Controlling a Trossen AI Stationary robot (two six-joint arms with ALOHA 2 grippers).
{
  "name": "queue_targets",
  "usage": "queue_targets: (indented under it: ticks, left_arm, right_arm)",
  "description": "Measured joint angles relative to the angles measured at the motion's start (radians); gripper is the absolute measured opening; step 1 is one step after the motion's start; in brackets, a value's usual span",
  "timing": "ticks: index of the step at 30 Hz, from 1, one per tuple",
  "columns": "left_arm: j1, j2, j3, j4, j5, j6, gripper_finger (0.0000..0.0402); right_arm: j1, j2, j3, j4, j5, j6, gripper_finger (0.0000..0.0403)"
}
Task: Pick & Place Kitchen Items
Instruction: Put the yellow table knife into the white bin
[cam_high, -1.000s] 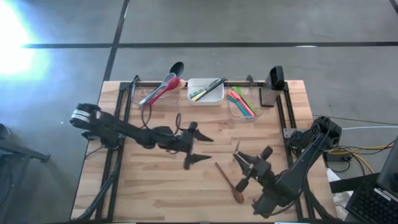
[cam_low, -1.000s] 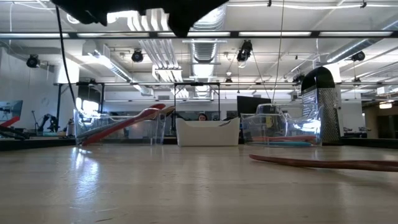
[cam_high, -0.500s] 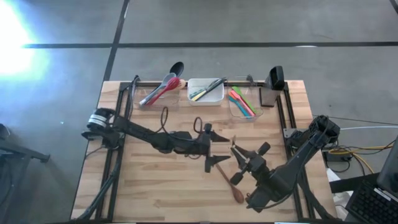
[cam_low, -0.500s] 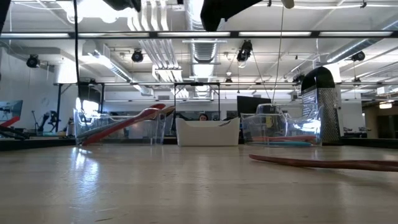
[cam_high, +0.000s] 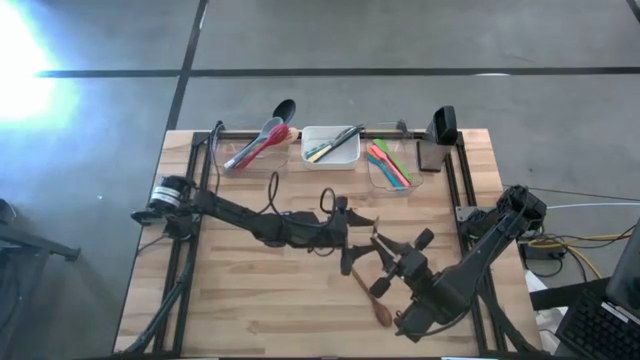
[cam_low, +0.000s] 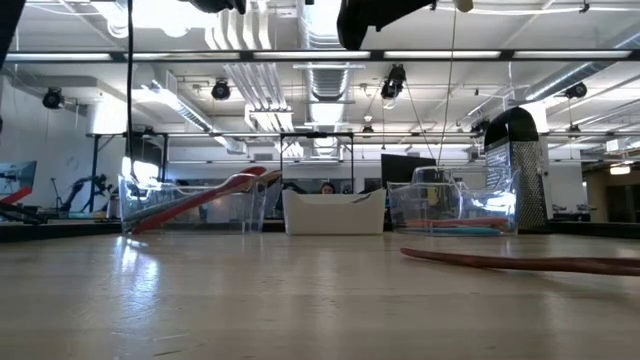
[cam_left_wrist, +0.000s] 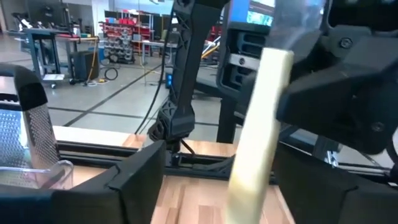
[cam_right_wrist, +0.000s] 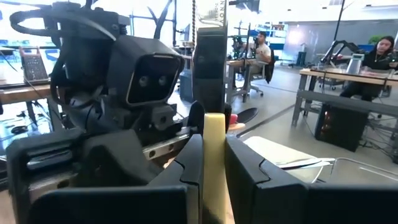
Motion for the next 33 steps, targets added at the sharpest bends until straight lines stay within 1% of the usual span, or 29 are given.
queue_targets:
  ticks: [2, 5, 8, 12, 13, 19, 20, 22, 28, 31, 33]
  left_arm:
    - [0.001, 0.000, 0.006, -0.007, -0.002, -0.005, 0.0270]
    - [0.001, 0.000, 0.008, -0.012, 0.000, -0.007, 0.0226]
    - [0.002, 0.000, 0.008, -0.013, 0.002, -0.011, 0.0169]
    - [0.001, 0.000, 0.008, -0.013, 0.015, -0.007, 0.0075]
    - [0.001, 0.000, 0.008, -0.014, 0.013, -0.002, 0.0058]
    - [0.001, 0.000, 0.008, -0.015, 0.018, -0.002, 0.0054]
    - [0.002, 0.000, 0.008, -0.019, 0.012, -0.007, 0.0045]
    - [0.005, 0.000, 0.008, -0.025, 0.011, -0.004, 0.0044]
    - [0.006, 0.000, 0.008, -0.034, 0.014, -0.004, 0.0044]
    - [0.006, 0.000, 0.007, -0.052, 0.014, -0.003, 0.0044]
    - [0.007, 0.000, 0.007, -0.058, 0.015, -0.003, 0.0044]
  right_arm:
    - [0.000, 0.000, 0.000, 0.001, 0.000, 0.000, 0.0029]
    - [0.000, 0.000, 0.000, 0.003, -0.001, 0.000, 0.0029]
    - [-0.002, 0.000, 0.000, 0.005, -0.001, -0.001, 0.0029]
    - [-0.002, 0.000, 0.000, 0.007, -0.002, 0.000, 0.0029]
    - [-0.002, 0.000, 0.000, 0.009, -0.003, 0.000, 0.0029]
    - [-0.001, 0.000, 0.000, 0.006, -0.003, -0.002, 0.0020]
    - [0.000, 0.000, 0.000, 0.007, 0.001, -0.003, 0.0012]
    - [0.001, 0.000, 0.000, 0.010, 0.001, -0.002, 0.0005]
    - [0.012, -0.008, 0.000, 0.028, 0.000, -0.003, 0.0008]
    - [0.031, -0.017, 0.011, 0.028, -0.009, -0.034, 0.0009]
    - [0.044, -0.024, 0.024, 0.027, -0.033, -0.070, 0.0011]
